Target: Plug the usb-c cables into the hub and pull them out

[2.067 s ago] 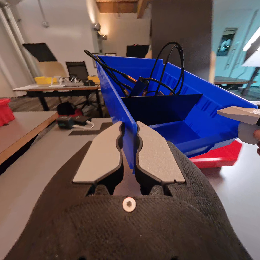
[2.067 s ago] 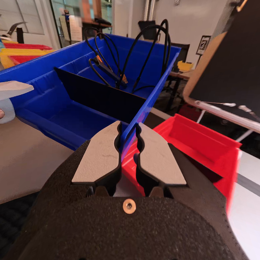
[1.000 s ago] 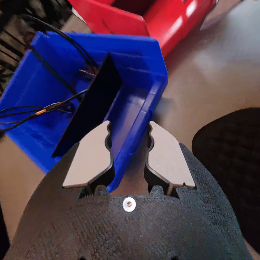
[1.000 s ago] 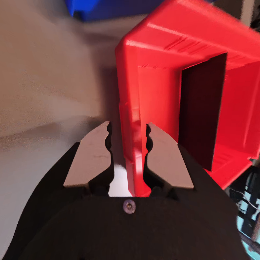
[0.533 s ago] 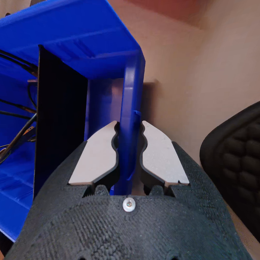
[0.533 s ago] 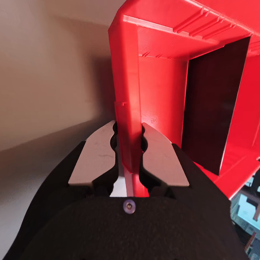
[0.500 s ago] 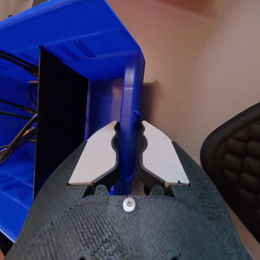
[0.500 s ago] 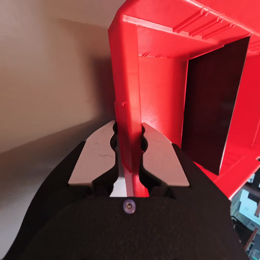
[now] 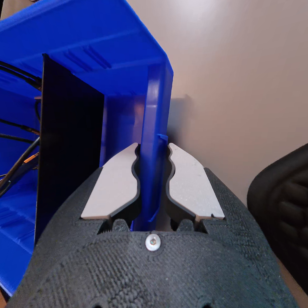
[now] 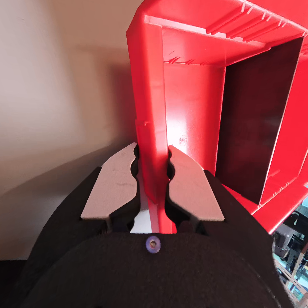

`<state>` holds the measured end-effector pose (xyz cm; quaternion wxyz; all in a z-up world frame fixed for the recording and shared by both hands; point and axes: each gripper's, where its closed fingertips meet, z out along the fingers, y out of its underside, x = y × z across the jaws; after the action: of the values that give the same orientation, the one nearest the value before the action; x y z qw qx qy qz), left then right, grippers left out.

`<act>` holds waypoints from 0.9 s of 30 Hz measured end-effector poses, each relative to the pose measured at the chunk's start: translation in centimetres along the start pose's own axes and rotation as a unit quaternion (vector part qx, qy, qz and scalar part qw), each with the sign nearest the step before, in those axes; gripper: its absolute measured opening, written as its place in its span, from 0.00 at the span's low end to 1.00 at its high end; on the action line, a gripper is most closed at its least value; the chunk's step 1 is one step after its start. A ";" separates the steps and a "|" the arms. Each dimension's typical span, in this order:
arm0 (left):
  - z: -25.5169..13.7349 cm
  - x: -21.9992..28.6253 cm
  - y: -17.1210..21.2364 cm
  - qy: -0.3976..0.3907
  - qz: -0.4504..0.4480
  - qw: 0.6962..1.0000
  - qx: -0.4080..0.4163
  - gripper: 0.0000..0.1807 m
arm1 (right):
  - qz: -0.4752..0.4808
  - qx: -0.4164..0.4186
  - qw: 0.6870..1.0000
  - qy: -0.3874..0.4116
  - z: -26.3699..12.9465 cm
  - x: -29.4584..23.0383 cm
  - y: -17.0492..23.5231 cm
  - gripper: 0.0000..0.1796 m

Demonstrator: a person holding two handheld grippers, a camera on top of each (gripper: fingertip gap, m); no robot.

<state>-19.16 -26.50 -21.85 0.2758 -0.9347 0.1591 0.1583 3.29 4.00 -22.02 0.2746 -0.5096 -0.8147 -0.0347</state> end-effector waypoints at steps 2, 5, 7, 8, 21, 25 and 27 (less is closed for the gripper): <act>0.4 -0.5 -0.3 0.001 0.000 1.000 0.000 0.16 | 0.005 -0.006 1.000 -0.001 0.4 0.8 0.4 0.17; 1.3 -1.7 -0.9 -0.002 -0.002 1.000 0.000 0.16 | 0.018 -0.011 1.000 0.005 1.0 2.2 1.0 0.17; 2.0 -2.6 -1.3 -0.005 -0.007 1.000 -0.001 0.16 | 0.029 -0.014 0.999 0.010 1.5 3.2 1.5 0.17; 2.4 -3.1 -1.5 -0.007 -0.009 1.000 -0.002 0.16 | 0.034 -0.015 0.999 0.014 1.7 3.7 1.7 0.17; 3.2 -6.7 -2.6 -0.096 -0.014 0.995 0.023 0.22 | 0.173 0.325 0.928 0.048 -6.5 4.9 -5.1 0.20; 0.9 -7.3 -3.9 -0.088 -0.048 0.993 0.067 0.21 | 0.258 0.470 0.844 -0.011 -8.5 3.9 -7.3 0.17; -0.9 -8.4 -4.6 -0.090 -0.077 0.988 0.101 0.20 | 0.276 0.488 0.827 -0.029 -8.1 3.5 -7.5 0.17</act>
<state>-24.71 -21.56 -15.80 0.3934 -0.8933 0.0767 0.2033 -0.94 0.54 -11.77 0.4621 -0.5139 -0.5580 0.4593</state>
